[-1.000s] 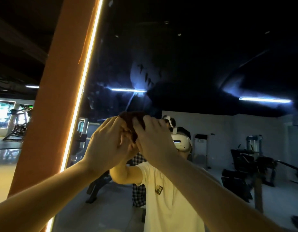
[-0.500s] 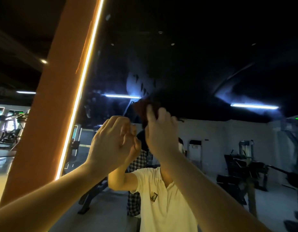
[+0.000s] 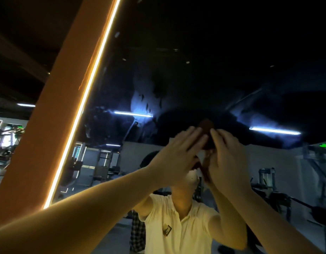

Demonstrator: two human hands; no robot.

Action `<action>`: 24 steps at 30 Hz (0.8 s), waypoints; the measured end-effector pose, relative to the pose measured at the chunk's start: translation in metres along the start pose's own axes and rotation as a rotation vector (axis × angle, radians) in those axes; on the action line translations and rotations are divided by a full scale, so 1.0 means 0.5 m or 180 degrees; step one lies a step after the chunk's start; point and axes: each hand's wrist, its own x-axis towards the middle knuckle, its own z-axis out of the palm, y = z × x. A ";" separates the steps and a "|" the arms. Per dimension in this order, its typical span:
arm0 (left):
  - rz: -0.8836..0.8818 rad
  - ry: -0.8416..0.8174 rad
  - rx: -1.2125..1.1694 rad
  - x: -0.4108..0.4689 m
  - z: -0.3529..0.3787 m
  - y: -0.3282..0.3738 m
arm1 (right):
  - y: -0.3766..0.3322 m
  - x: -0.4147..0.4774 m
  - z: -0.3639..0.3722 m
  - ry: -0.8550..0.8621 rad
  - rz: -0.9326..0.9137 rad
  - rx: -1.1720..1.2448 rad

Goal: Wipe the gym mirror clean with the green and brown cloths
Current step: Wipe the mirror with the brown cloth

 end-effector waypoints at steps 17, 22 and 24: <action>-0.1812 0.0705 0.0041 0.098 -0.030 -0.029 | 0.041 0.007 0.041 -0.0159 -0.0369 -0.0242; -0.0545 0.0066 -0.0007 0.132 -0.026 0.060 | 0.072 0.000 -0.009 -0.0145 -0.0090 -0.0090; -0.0485 0.0012 0.0182 0.088 -0.048 -0.014 | 0.078 -0.012 -0.008 -0.0119 -0.0198 -0.0350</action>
